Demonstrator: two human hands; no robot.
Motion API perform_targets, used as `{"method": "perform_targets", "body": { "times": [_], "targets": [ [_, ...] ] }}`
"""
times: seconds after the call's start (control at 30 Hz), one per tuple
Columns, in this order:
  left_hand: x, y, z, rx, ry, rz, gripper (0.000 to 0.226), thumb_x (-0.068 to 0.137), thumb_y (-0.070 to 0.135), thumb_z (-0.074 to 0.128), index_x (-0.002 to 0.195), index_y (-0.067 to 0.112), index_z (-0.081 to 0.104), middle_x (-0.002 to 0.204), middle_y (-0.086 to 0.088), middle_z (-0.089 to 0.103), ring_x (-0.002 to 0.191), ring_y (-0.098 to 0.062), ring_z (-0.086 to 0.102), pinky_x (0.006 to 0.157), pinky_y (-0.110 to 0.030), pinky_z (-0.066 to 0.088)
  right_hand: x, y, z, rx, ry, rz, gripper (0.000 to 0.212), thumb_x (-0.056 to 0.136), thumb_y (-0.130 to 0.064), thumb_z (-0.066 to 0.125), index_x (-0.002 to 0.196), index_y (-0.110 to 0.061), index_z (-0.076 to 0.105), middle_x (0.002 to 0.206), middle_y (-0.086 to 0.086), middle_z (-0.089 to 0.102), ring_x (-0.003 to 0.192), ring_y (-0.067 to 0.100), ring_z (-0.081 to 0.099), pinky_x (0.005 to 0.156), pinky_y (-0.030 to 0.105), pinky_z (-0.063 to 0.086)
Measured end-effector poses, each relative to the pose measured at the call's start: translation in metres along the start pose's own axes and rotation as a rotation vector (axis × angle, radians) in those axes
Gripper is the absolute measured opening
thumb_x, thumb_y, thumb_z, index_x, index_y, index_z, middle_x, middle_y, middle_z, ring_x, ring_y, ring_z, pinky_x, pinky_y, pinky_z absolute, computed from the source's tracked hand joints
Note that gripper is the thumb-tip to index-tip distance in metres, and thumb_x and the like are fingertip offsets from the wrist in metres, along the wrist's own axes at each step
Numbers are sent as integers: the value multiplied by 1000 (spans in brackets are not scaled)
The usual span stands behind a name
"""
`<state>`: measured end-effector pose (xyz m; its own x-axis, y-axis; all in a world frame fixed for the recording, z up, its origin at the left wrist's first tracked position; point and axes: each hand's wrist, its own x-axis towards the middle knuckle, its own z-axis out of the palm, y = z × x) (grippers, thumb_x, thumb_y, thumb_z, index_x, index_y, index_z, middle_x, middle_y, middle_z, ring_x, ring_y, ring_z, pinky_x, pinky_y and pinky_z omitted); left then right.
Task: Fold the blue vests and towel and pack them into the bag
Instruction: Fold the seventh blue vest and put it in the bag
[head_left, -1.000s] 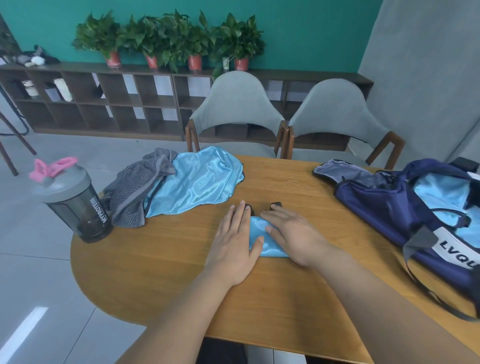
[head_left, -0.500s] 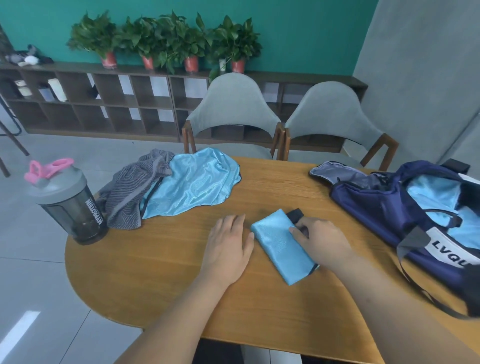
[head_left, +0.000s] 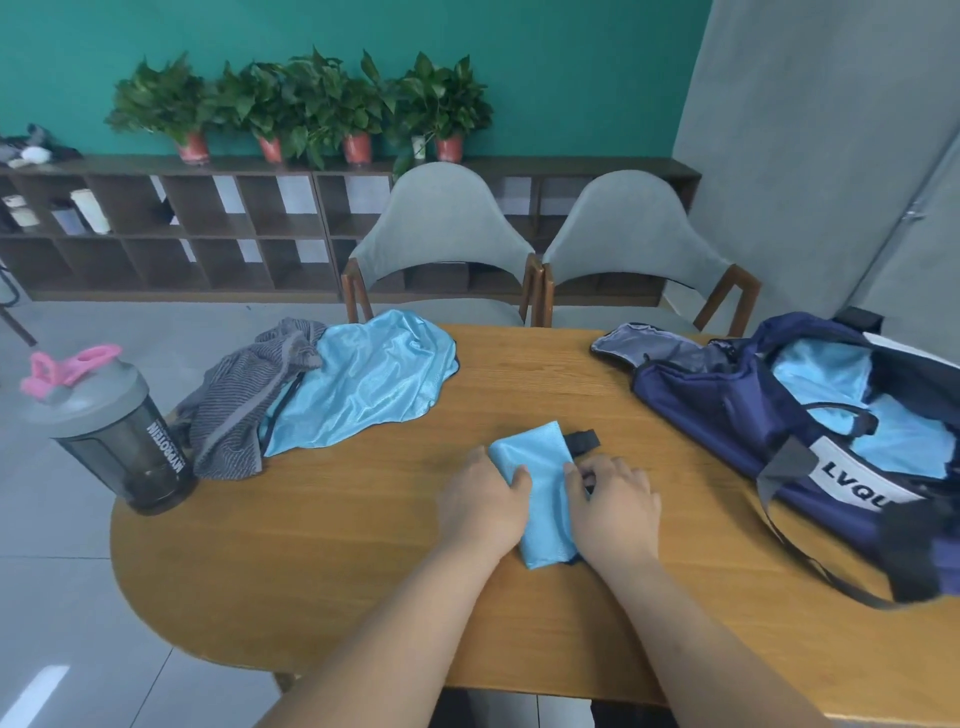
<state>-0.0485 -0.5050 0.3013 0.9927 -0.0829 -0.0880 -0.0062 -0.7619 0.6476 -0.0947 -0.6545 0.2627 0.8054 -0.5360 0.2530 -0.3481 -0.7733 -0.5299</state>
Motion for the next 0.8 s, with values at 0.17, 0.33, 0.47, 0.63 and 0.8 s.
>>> {"method": "perform_targets", "body": {
  "times": [0.17,0.33,0.47,0.63,0.8],
  "targets": [
    [18,11,-2,-243,-131,-235,37,84,54,73,84,17,65,80,3,69,79,-22,68,85,-35,56,1,2,-2,58,-26,17,20,103,-47,49,94,-34,62,91,-16,60,91,17,44,79,37,32],
    [8,28,-5,-563,-174,-189,21,95,31,72,93,14,60,90,-4,69,74,-17,61,64,-30,45,-1,1,-8,137,-43,43,23,104,-46,49,88,-34,60,84,-17,61,91,16,46,80,37,35],
    [-5,39,-3,-578,-165,-129,23,106,36,57,115,15,52,102,-6,63,81,-18,59,65,-32,45,5,3,-26,297,-188,117,20,102,-50,54,98,-33,63,83,-16,67,94,15,62,85,37,49],
    [-11,68,-4,-693,-191,-31,20,106,33,59,116,16,56,108,-6,69,94,-21,70,78,-37,58,15,19,-68,687,-291,324,61,92,-56,69,139,-24,48,109,-6,74,94,13,73,93,41,58],
    [-22,106,-2,-832,-367,17,14,106,27,63,114,17,65,110,-7,77,99,-27,76,94,-53,60,13,43,-122,1028,-287,390,89,87,-49,80,160,-27,34,139,-6,62,113,12,69,95,34,56]
  ]
}}
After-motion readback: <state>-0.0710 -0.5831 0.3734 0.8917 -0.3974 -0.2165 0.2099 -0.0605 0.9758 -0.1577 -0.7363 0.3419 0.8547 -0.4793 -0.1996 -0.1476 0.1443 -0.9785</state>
